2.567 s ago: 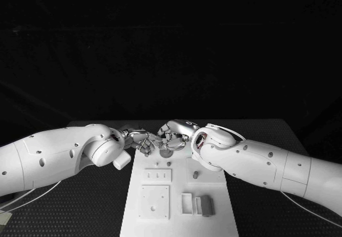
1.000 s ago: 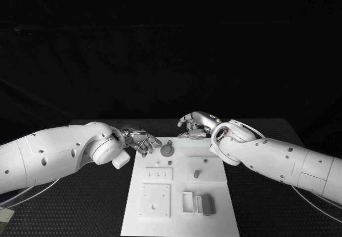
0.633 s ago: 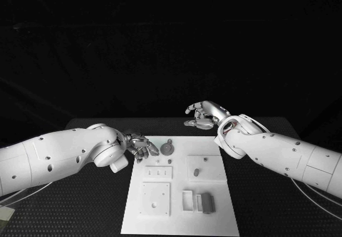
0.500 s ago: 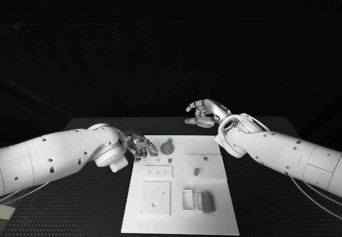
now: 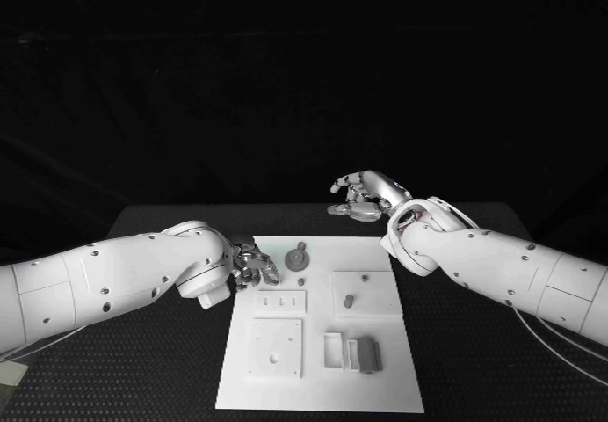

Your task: Assemble the parts on the task board

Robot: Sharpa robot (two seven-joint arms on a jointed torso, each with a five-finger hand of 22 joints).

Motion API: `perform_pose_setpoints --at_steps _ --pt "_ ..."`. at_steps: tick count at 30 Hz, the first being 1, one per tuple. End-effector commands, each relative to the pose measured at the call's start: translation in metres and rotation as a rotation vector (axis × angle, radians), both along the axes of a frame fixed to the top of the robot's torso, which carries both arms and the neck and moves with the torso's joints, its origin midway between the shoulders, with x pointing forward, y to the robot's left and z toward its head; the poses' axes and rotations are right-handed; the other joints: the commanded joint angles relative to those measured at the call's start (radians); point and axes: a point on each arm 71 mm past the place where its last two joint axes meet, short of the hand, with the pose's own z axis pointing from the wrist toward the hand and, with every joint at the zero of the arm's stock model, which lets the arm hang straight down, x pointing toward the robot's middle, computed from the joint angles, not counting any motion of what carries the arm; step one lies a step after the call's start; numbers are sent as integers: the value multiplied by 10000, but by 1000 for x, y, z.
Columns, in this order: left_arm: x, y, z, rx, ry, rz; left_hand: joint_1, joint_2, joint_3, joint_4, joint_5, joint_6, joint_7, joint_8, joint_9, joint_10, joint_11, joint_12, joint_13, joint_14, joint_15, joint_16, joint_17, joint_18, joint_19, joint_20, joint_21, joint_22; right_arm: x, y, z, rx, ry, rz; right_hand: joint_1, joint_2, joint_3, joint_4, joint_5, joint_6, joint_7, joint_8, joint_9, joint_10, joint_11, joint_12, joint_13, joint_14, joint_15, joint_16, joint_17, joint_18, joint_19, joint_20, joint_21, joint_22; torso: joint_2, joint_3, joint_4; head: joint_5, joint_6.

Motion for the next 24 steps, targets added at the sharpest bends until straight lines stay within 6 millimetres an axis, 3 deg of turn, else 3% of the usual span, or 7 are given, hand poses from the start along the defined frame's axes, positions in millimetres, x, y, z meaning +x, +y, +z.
perform_pose_setpoints --at_steps 1,6,14,24 --pt "-2 -2 -4 367 303 -96 225 470 -77 5 -357 193 -279 -72 3207 -795 -171 351 171 -354 -122 331 -129 322 -216 -54 232 260 0 0 0 37 0 -9 45 62 11 19 -26 12 76 31 13 -73 -5 -23 -9 -99 -5 -65 -12 781 11 -52 -53 89 2 -1 -5 6 -35" --pt "-3 -10 -9 379 405 -236 246 393 -62 14 -133 290 -337 -268 3738 -890 -240 909 291 -399 -218 918 -509 386 -224 -128 711 247 0 2 0 25 33 13 61 79 11 13 -26 15 75 32 14 -75 -6 -21 -13 -100 -6 -66 -11 781 10 -51 -54 91 1 3 -14 2 -76" --pt "-4 -13 -15 662 299 -352 200 222 -29 34 743 515 -421 -417 4036 -805 -326 1165 227 -348 -313 1272 -823 413 -138 -198 957 228 0 3 0 -13 90 42 71 90 9 7 -26 19 73 35 15 -74 -7 -19 -15 -100 -7 -67 -9 781 9 -51 -54 94 12 6 -36 -33 -115" --pt "-4 -16 -17 1133 119 -637 150 202 -42 64 765 598 -446 -488 4120 -773 -351 1220 176 -332 -341 1367 -951 413 -114 -217 997 214 0 3 0 -47 146 69 74 94 -1 1 -26 19 73 35 15 -75 -7 -16 -18 -101 -8 -67 -7 781 7 -48 -55 97 -2 6 -4 -84 -177"
